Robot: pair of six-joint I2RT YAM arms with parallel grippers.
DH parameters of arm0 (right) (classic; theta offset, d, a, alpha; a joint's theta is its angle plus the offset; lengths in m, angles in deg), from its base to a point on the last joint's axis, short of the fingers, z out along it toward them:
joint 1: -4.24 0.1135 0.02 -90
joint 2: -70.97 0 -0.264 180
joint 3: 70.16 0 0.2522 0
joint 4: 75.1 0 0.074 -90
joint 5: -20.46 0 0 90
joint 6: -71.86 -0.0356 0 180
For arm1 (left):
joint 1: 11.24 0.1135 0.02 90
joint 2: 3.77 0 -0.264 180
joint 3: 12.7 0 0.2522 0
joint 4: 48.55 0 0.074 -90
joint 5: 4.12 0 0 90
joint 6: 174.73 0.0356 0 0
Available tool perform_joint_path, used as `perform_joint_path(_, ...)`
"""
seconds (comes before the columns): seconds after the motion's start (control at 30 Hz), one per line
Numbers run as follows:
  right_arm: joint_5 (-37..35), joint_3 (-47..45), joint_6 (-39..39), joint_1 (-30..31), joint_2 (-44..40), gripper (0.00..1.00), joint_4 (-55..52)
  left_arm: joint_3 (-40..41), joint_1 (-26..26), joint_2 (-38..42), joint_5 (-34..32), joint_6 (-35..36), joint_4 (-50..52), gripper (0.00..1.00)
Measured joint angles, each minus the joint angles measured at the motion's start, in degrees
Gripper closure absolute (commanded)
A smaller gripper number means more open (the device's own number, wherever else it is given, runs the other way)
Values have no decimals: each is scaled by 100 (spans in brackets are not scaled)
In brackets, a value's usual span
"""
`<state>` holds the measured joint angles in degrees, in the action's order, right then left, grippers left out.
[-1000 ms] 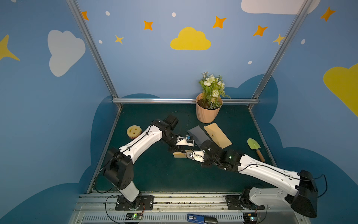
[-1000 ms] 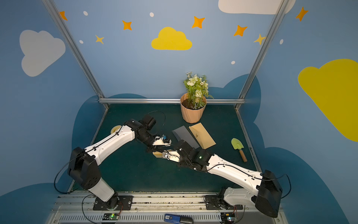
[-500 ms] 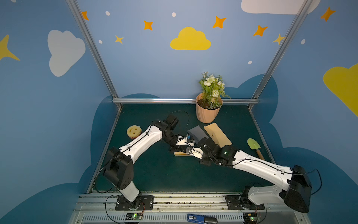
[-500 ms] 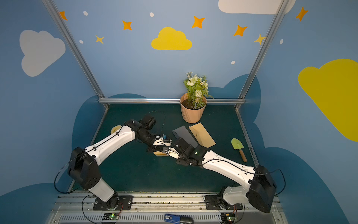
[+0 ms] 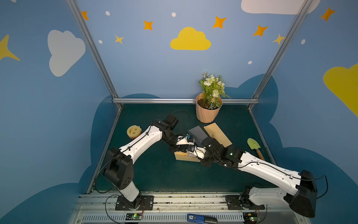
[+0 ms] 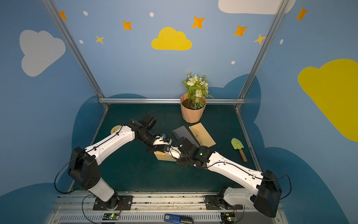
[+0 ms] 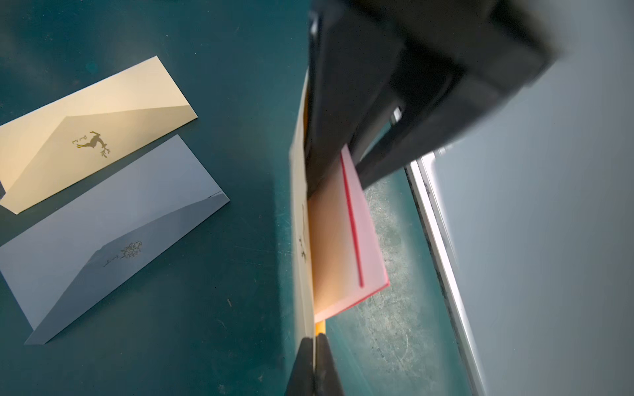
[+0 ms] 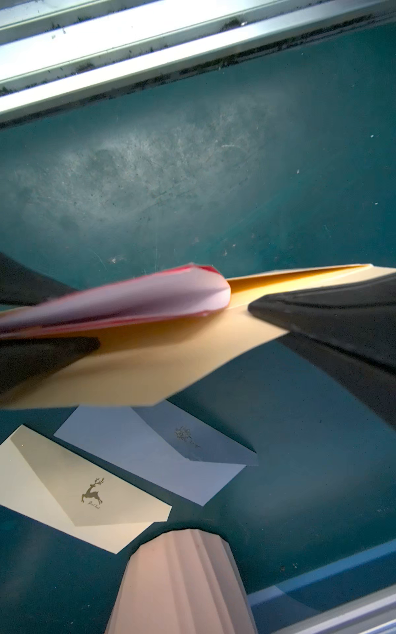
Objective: Fold the letter paper in half and place it into the envelope
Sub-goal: Place the letter paper in the envelope.
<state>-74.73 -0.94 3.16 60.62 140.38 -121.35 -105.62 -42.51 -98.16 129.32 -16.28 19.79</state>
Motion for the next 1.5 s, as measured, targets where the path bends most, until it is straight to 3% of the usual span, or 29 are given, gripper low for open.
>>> perform_joint_path(0.27,216,-72,-157,-61,-76,95,7,0,13,0,52,-13,2,96)
perform_joint_path(0.67,293,39,-219,-63,654,96,-4,-11,42,0,157,-2,13,96)
perform_joint_path(0.73,297,98,-291,-63,780,93,-7,-11,48,0,175,7,22,96)
perform_joint_path(0.8,315,146,-407,-63,846,80,-15,-11,50,0,181,11,39,96)
perform_joint_path(0.9,350,151,-531,-72,800,72,-7,-11,55,0,221,13,42,96)
perform_joint_path(1.33,719,42,-955,-254,308,90,-35,-98,105,0,535,11,9,96)
perform_joint_path(1.4,787,35,-1001,-254,310,89,-26,-98,107,0,538,11,11,96)
perform_joint_path(1.5,879,35,-1093,-256,350,77,9,-98,116,0,533,11,15,96)
